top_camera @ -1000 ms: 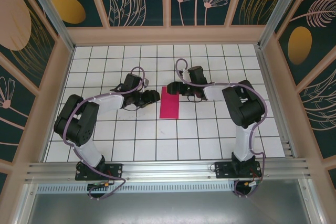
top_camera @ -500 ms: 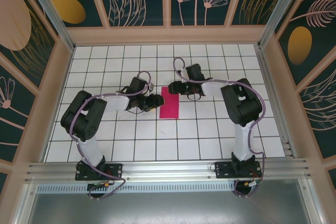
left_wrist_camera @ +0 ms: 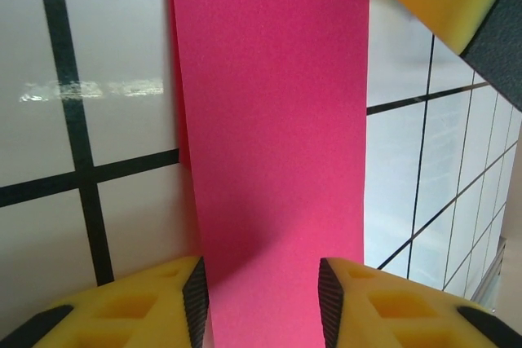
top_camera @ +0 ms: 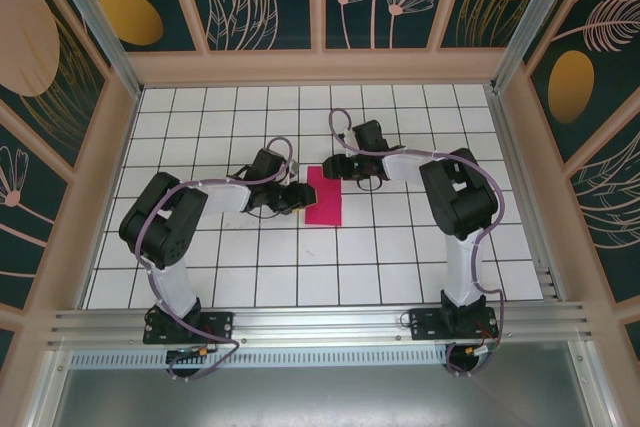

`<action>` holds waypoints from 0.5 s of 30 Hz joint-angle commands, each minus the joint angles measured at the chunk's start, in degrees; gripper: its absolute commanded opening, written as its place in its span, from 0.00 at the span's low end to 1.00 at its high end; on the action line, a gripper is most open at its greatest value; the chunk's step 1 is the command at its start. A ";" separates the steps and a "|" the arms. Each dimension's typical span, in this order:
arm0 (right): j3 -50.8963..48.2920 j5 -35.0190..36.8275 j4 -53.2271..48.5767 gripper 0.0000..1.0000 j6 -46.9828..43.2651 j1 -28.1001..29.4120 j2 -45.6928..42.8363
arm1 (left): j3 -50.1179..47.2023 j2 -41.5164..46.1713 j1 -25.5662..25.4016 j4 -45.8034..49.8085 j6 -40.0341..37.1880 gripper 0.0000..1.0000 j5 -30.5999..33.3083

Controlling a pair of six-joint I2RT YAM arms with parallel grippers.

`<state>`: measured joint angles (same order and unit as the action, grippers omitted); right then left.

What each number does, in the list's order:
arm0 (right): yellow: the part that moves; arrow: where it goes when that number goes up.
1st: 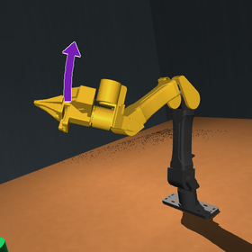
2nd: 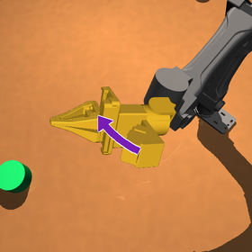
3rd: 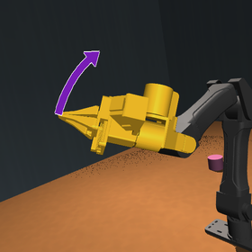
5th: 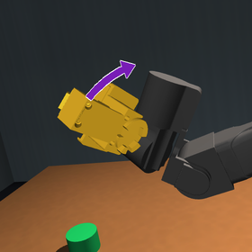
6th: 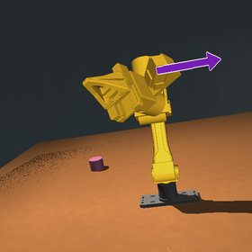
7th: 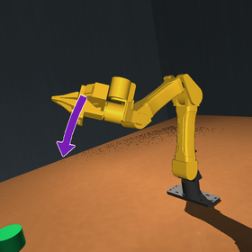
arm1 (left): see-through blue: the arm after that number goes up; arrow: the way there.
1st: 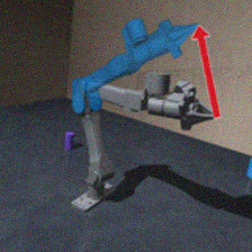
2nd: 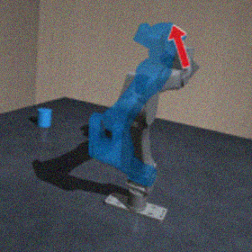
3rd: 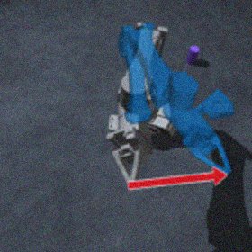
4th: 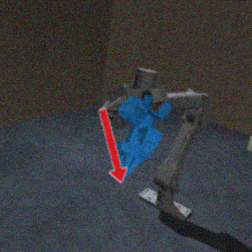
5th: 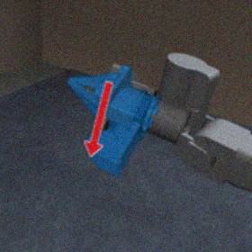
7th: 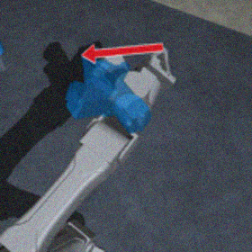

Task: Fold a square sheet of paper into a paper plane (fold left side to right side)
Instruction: Third fold the triangle at the center of the table.

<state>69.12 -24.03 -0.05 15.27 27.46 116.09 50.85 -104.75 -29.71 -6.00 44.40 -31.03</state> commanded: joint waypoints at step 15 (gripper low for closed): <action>-11.03 6.22 11.21 0.72 -4.26 0.32 -10.89 | -0.62 2.29 -0.30 -0.54 1.63 0.03 0.53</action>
<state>62.67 -22.39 5.76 13.37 28.03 111.81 50.72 -104.62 -29.71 -5.98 45.39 -30.61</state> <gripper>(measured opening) 0.702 0.061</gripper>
